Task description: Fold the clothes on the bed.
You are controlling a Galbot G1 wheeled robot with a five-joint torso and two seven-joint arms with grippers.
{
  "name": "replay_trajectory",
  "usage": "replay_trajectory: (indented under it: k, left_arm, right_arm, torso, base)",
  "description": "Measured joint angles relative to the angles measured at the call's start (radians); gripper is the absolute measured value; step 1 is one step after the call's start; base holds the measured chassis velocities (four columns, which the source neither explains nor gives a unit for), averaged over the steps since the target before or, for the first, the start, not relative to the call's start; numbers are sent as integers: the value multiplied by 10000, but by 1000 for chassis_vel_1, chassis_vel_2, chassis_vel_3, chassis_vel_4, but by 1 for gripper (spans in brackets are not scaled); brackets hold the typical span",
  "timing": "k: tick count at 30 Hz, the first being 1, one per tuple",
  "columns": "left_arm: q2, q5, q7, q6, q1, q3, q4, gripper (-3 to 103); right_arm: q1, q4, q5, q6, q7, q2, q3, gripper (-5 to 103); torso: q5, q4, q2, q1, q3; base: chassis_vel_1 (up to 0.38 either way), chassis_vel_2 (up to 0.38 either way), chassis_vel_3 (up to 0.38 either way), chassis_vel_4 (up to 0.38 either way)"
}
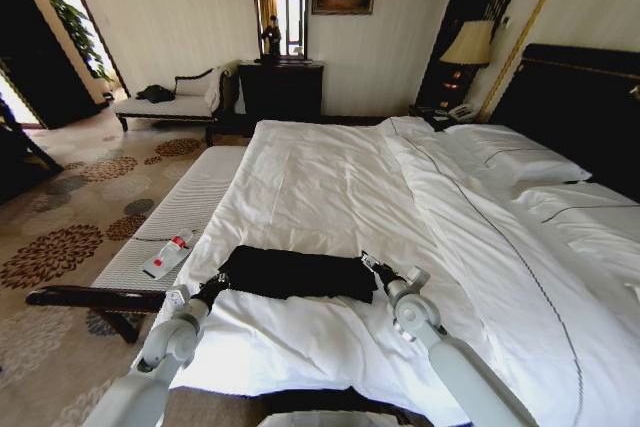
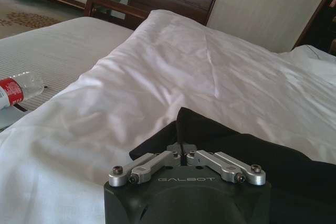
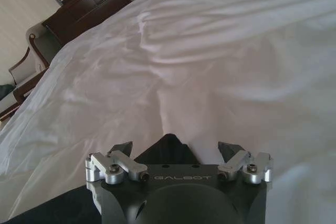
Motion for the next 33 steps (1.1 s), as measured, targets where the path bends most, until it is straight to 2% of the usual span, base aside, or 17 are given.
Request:
replay_trajectory:
  k: [2, 6, 8, 9, 10, 12, 14, 16, 17, 18, 19, 20, 22, 24, 33]
  left_arm:
    - [-2, 0, -7, 3, -17, 5, 11, 0]
    - [-8, -1, -13, 12, -64, 40, 53, 0]
    - [-6, -1, -14, 13, -70, 40, 64, 0]
    - [-1, -1, -14, 14, -72, 39, 69, 0]
    - [18, -3, -14, 17, -77, 32, 74, 0]
    - [28, -10, -14, 17, -84, 26, 74, 0]
    - [40, -18, -14, 18, -105, 23, 74, 0]
    - [44, -20, -14, 18, -121, 22, 82, 0]
    - [44, -19, -11, 18, -137, 22, 100, 0]
    - [44, -19, -6, 18, -150, 23, 124, 0]
    - [42, -17, -4, 18, -153, 24, 132, 0]
    - [33, -1, 6, 14, -170, 33, 166, 0]
    - [28, 6, 11, 12, -175, 39, 180, 0]
    - [20, 24, 19, 6, -189, 52, 207, 0]
    - [11, 81, 44, -4, -227, 73, 301, 0]
  right_arm:
    - [-33, 1, -8, 6, -51, 44, -18, 90]
    - [-86, 3, -18, 63, -206, 113, -58, 68]
    - [-94, 2, -24, 70, -217, 116, -67, 68]
    - [-98, -2, -33, 76, -221, 119, -72, 63]
    - [-102, -30, -51, 108, -223, 123, -79, 52]
    - [-107, -45, -58, 129, -224, 126, -79, 52]
    - [-121, -65, -76, 177, -248, 128, -79, 41]
    - [-129, -81, -102, 210, -279, 128, -80, 41]
    - [-132, -102, -133, 253, -337, 132, -88, 30]
    - [-132, -123, -162, 307, -418, 135, -97, 25]
    - [-132, -128, -172, 327, -451, 135, -99, 25]
    - [-132, -140, -196, 418, -579, 139, -102, 14]
    - [-132, -141, -197, 470, -634, 142, -103, 14]
    - [-125, -141, -180, 645, -760, 161, -88, 4]
    - [-180, -75, 11, 1033, -835, 190, 108, 0]
  torso:
    - [-1, 0, 0, 0, 0]
    - [-1, 1, 0, 1, 0]
    - [0, 0, 0, 0, 0]
    - [-1, 0, 0, 1, 0]
    - [-1, 1, 0, 1, 0]
    - [-1, 1, 1, 0, 0]
    - [-1, 1, 1, 0, 0]
    - [0, 0, 0, 0, 0]
    - [0, 0, 1, 0, 0]
    - [0, 1, 0, 1, 0]
    - [0, 1, 0, 0, 0]
    - [-1, 1, 0, 1, 0]
    - [-1, 1, 1, 0, -1]
    - [0, 1, 0, 0, 0]
    - [0, 1, 0, 0, 0]
  base:
    - [0, 0, 0, 0]
    - [0, 0, 0, 0]
    - [0, 0, 0, 0]
    - [0, 0, 0, 0]
    - [0, 0, 0, 0]
    - [0, 0, 0, 0]
    - [0, 0, 0, 0]
    - [0, 0, 0, 0]
    - [0, 0, 0, 0]
    - [0, 0, 0, 0]
    - [0, 0, 0, 0]
    - [0, 0, 0, 0]
    - [0, 0, 0, 0]
    - [0, 0, 0, 0]
    - [0, 0, 0, 0]
